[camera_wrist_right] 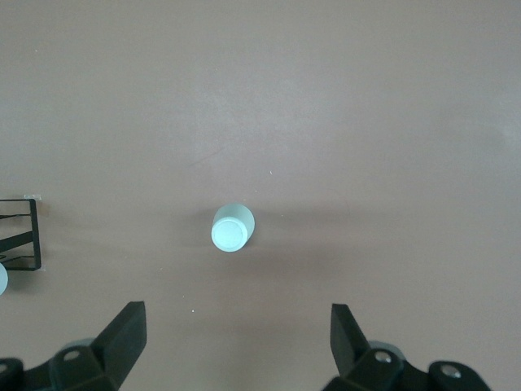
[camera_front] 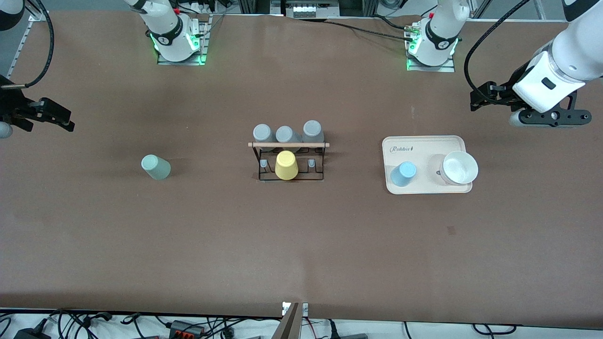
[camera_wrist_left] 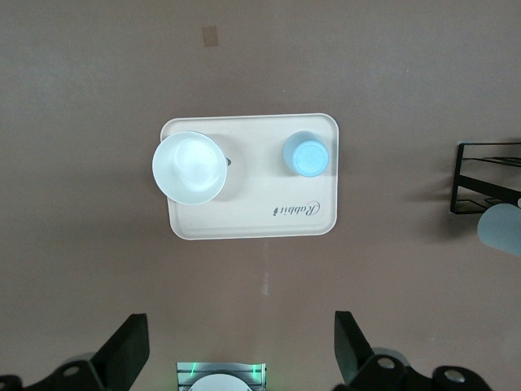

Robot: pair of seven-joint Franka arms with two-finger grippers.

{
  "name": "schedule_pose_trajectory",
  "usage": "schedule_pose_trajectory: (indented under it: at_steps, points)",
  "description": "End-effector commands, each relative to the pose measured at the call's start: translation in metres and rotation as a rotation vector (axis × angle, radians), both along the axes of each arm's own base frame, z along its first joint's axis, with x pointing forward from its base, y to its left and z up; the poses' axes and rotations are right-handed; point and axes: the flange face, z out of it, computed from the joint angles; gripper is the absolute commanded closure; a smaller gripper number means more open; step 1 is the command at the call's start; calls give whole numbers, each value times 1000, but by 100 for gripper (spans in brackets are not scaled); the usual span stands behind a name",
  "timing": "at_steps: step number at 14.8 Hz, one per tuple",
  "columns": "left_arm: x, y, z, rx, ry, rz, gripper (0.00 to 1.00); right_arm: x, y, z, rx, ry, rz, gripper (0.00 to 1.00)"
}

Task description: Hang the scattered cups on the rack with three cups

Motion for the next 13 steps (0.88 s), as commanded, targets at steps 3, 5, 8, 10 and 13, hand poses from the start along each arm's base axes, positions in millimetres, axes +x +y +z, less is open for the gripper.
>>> schedule_pose_trajectory:
  at_steps: [3,5,8,10,13]
  points:
    - [3,1,5,-15,-6,9,0,-9,0,6,-10,-3,12,0]
    - [3,1,5,-15,-6,9,0,-8,0,5,-10,-6,12,0]
    - [3,1,5,-15,-6,9,0,-7,0,5,-10,-7,12,0]
    - [3,2,5,-9,-10,21,0,-7,1,4,-10,-4,14,0]
    - [10,1,2,-19,-17,16,0,-5,1,1,-9,-1,11,0]
